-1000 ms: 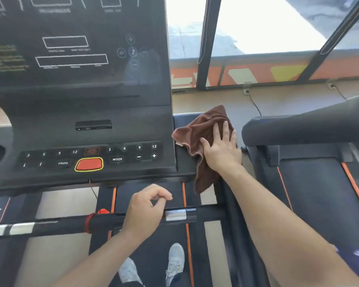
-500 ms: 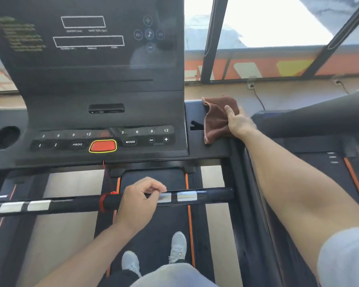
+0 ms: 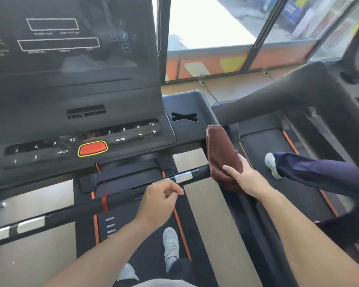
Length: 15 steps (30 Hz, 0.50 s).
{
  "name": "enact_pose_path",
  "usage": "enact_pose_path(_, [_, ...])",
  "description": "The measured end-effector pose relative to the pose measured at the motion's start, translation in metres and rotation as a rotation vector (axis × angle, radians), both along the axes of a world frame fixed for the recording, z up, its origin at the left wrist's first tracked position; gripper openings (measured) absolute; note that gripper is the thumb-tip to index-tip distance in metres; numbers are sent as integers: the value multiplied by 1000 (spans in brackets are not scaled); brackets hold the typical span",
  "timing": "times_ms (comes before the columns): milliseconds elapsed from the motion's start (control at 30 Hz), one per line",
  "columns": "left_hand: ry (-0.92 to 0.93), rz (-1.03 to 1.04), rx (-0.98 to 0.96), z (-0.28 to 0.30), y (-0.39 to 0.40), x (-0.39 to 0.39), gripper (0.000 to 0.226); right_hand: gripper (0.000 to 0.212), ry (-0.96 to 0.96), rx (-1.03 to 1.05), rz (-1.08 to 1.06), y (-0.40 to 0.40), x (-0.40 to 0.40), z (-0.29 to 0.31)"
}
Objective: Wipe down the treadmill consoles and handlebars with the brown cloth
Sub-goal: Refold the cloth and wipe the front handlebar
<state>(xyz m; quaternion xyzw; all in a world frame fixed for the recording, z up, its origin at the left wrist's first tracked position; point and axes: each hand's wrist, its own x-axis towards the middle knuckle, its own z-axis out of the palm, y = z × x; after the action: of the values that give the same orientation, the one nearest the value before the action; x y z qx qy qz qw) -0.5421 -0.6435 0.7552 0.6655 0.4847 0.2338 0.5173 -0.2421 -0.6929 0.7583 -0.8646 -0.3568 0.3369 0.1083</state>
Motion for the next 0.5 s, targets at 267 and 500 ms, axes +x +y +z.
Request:
enact_pose_path(267, [12,34,-39,-9,-13,-51,43,80,-440,116,360,-15,-24,-19])
enact_pose_path(500, [46,167,-60,-18,-17,-81,42,49,-456,257,463,6,-34,-25])
